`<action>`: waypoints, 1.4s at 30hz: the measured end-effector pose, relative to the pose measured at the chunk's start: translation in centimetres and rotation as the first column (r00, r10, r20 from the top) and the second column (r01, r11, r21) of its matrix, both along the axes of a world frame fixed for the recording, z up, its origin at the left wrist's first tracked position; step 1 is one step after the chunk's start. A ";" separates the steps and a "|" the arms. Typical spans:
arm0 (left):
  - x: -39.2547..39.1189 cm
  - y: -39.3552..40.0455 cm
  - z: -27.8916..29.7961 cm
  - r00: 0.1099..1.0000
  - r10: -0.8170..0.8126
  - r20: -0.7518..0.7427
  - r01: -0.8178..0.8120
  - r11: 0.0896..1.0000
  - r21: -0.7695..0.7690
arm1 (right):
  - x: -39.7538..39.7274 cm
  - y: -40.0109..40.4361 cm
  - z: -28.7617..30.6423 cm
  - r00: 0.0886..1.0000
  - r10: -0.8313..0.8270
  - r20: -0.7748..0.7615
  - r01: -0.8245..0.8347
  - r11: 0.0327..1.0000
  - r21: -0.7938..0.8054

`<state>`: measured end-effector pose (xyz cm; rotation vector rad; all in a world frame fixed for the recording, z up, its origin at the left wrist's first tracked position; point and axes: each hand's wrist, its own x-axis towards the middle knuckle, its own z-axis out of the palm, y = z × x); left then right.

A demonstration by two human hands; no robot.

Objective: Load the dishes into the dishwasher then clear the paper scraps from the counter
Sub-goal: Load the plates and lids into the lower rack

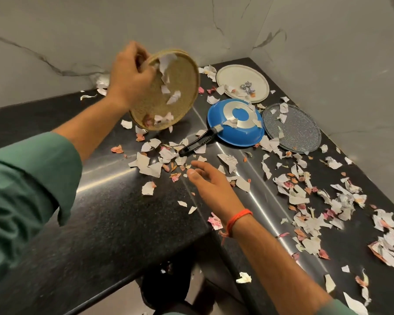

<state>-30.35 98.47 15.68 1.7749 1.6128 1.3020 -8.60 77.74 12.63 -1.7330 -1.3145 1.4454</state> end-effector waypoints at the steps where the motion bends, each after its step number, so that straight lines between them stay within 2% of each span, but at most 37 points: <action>1: 0.6 -1.1 0.0 0.995 -0.045 -0.089 0.048 0.998 0.039 | -0.2 -0.1 0.1 1.000 0.000 0.003 0.000 1.000 0.006; 3: 1.5 -3.1 -0.2 0.962 -0.174 -0.210 0.180 0.984 0.012 | -0.5 -0.4 0.3 1.000 0.011 0.012 -0.011 1.000 0.010; 5: 2.2 -4.9 -0.5 0.893 -0.348 -0.284 0.326 0.937 -0.124 | -0.9 -0.9 0.6 0.999 0.033 0.013 -0.033 0.999 0.014; 7: 2.5 -6.1 -0.9 0.809 -0.426 -0.404 0.356 0.903 -0.240 | -1.0 -1.5 0.7 0.999 0.038 0.012 -0.038 0.999 0.017; 8: 2.5 -6.4 -1.2 0.784 -0.407 -0.470 0.328 0.913 -0.244 | -1.0 -1.9 0.9 0.999 0.037 0.012 -0.037 0.999 0.020; 10: 2.5 -6.7 -1.4 0.789 -0.326 -0.520 0.261 0.945 -0.197 | -1.0 -2.4 1.5 0.999 0.043 0.012 -0.043 0.999 0.025; 14: 1.9 -7.5 -1.2 0.871 -0.182 -0.457 0.178 0.983 -0.053 | -0.7 -3.7 2.1 1.000 0.011 -0.002 -0.011 0.999 0.045; 17: 1.9 -9.0 -0.5 0.936 -0.187 -0.299 0.205 0.978 0.030 | -0.3 -4.0 2.2 1.000 -0.030 0.000 0.030 0.999 0.041; 21: 3.1 -13.1 0.8 0.977 -0.193 0.092 0.195 0.981 -0.008 | 0.2 -4.2 2.4 0.969 -0.178 -0.171 0.178 0.984 -0.018; 25: 4.5 -17.3 1.6 0.855 -0.131 0.501 0.187 0.981 -0.061 | 0.6 -4.3 2.1 0.899 -0.345 -0.270 0.350 0.936 -0.031; 29: 6.2 -21.9 2.1 0.636 -0.030 0.771 0.222 0.964 -0.145 | 1.3 -4.8 2.5 0.826 -0.390 -0.406 0.416 0.909 -0.029; 31: 7.0 -24.1 1.6 0.559 0.024 0.829 0.263 0.943 -0.205 | 2.0 -5.7 2.8 0.771 -0.413 -0.485 0.447 0.893 -0.050; 35: 8.3 -27.2 0.8 0.477 0.159 0.865 0.267 0.911 -0.315 | 4.1 -8.2 2.4 0.674 -0.542 -0.501 0.605 0.795 -0.046; 38: 9.3 -29.4 0.3 0.482 0.182 0.857 0.359 0.851 -0.383 | 6.2 -10.2 3.0 0.621 -0.621 -0.478 0.699 0.715 -0.021; 42: 11.6 -32.6 0.2 0.537 0.096 0.838 0.508 0.757 -0.412 | 9.4 -13.9 4.6 0.590 -0.622 -0.514 0.730 0.683 0.010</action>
